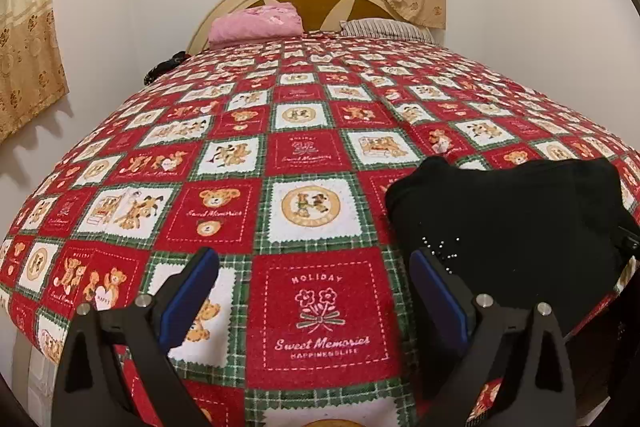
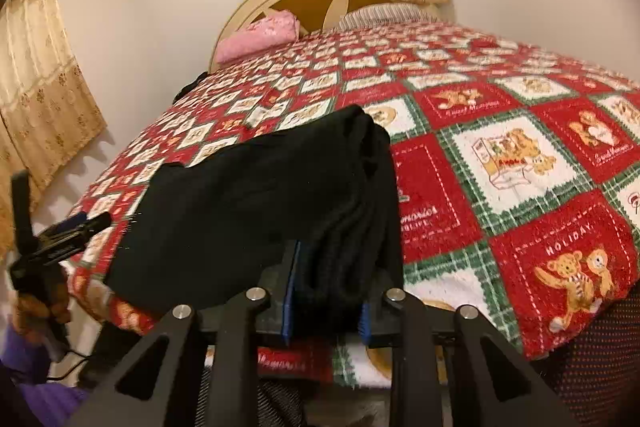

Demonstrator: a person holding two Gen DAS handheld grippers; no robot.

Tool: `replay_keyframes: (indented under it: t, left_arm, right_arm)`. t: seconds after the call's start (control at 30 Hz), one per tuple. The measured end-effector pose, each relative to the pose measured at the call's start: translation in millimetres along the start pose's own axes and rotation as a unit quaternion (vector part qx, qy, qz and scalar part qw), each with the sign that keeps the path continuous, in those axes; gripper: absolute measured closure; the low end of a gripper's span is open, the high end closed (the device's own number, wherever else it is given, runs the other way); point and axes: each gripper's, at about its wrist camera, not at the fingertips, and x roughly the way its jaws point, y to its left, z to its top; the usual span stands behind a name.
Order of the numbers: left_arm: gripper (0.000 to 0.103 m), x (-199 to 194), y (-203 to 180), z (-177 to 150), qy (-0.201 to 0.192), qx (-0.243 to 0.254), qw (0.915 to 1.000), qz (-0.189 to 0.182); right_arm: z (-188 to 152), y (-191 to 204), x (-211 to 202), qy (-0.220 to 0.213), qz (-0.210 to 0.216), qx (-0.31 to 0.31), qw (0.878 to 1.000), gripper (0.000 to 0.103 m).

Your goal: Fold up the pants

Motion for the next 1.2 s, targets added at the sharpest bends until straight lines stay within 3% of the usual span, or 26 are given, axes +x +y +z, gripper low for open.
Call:
replay_keyframes:
  t: [0.07,0.2,0.27,0.4,0.53,0.63,0.73,0.77,0.87,0.9,0.93,1.0,1.1,1.2]
  left_arm:
    - [0.004,-1.8,0.4,1.4,-0.003,-0.001,1.0000,-0.001]
    - [0.004,-3.6,-5.9,12.2,-0.022,0.014,0.9997,0.001]
    - [0.004,-3.9,-13.7,19.8,-0.034,0.026,0.9991,-0.002]
    - [0.004,4.4,-30.7,30.6,-0.040,0.045,0.9980,-0.016]
    - [0.004,23.4,-35.4,30.9,0.004,0.027,0.9987,-0.044]
    - [0.004,27.1,-26.5,26.9,0.034,-0.008,0.9945,-0.099]
    - [0.006,33.3,-22.1,24.9,0.059,-0.039,0.9872,-0.143]
    - [0.008,38.6,-21.1,24.8,0.073,-0.049,0.9834,-0.159]
    - [0.037,57.8,-23.3,24.4,0.111,-0.076,0.9707,-0.199]
    - [0.052,65.2,-24.4,23.8,0.124,-0.087,0.9652,-0.213]
    - [0.057,72.2,-25.7,23.8,0.134,-0.101,0.9586,-0.230]
    - [0.058,76.3,-26.8,26.3,0.132,-0.115,0.9561,-0.235]
    - [0.069,83.0,-25.6,32.4,0.133,-0.126,0.9527,-0.242]
    - [0.076,91.8,-19.7,44.6,0.140,-0.150,0.9433,-0.261]
  right_arm:
    - [4.3,-8.8,-10.5,-0.003,0.006,0.029,1.000,0.075]
    - [16.9,-10.4,-48.0,-0.098,-0.061,0.051,0.992,0.067]
    - [22.2,2.3,-54.2,-0.123,-0.059,0.030,0.990,0.066]
    - [27.5,47.6,-25.4,-0.078,0.001,-0.054,0.996,0.066]
    - [16.1,101.8,15.7,-0.041,0.060,-0.119,0.990,0.066]
    - [4.1,125.0,44.7,-0.009,0.106,-0.139,0.985,0.066]
    - [-13.6,127.1,80.0,0.036,0.105,-0.147,0.983,0.066]
    - [-18.4,123.5,79.6,0.026,0.118,-0.140,0.983,0.066]
    - [-18.4,116.7,76.5,0.021,0.139,-0.123,0.982,0.066]
    - [-18.1,116.4,76.9,0.022,0.142,-0.122,0.982,0.066]
    - [-18.0,115.7,76.0,0.021,0.143,-0.122,0.982,0.066]
    - [-17.7,115.8,76.8,0.018,0.143,-0.125,0.982,0.066]
    - [-16.4,116.3,76.0,0.016,0.141,-0.125,0.982,0.066]
    - [-17.8,116.0,74.1,0.014,0.139,-0.125,0.982,0.066]
